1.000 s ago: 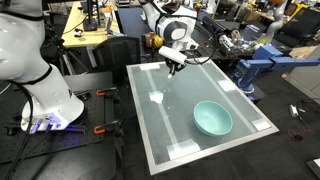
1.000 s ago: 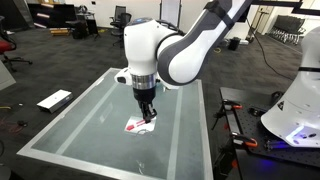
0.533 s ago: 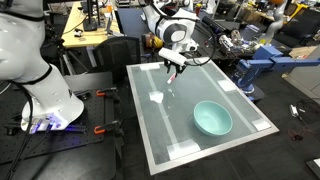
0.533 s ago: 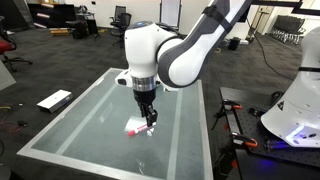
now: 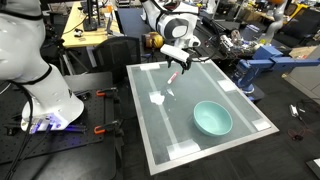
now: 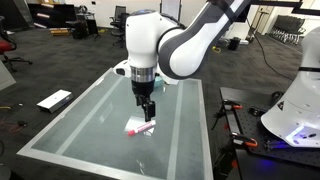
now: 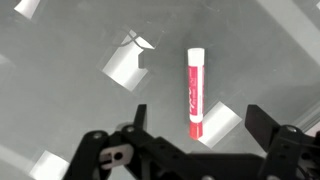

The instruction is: Remove the marker from the bowl and put it on the table

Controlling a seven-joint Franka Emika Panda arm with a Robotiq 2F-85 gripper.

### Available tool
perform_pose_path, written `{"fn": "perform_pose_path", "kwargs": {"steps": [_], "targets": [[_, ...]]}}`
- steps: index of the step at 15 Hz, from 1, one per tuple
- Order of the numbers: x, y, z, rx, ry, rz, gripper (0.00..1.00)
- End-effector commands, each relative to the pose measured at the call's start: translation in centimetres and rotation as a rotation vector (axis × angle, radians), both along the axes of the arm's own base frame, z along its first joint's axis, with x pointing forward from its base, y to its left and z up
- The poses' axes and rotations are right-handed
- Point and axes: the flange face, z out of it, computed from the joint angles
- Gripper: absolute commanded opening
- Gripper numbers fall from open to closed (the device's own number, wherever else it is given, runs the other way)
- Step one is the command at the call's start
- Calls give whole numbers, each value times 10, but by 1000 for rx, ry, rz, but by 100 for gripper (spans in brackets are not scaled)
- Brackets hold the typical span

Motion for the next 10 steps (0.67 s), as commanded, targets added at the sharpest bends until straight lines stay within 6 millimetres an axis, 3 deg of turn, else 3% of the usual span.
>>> {"fn": "perform_pose_path", "kwargs": {"steps": [1, 6, 7, 10], "targets": [[-17, -9, 37, 12, -75, -33, 100], [-28, -16, 62, 31, -134, -65, 100], [-15, -12, 50, 16, -104, -33, 100], [-20, -13, 57, 18, -112, -38, 100]]}}
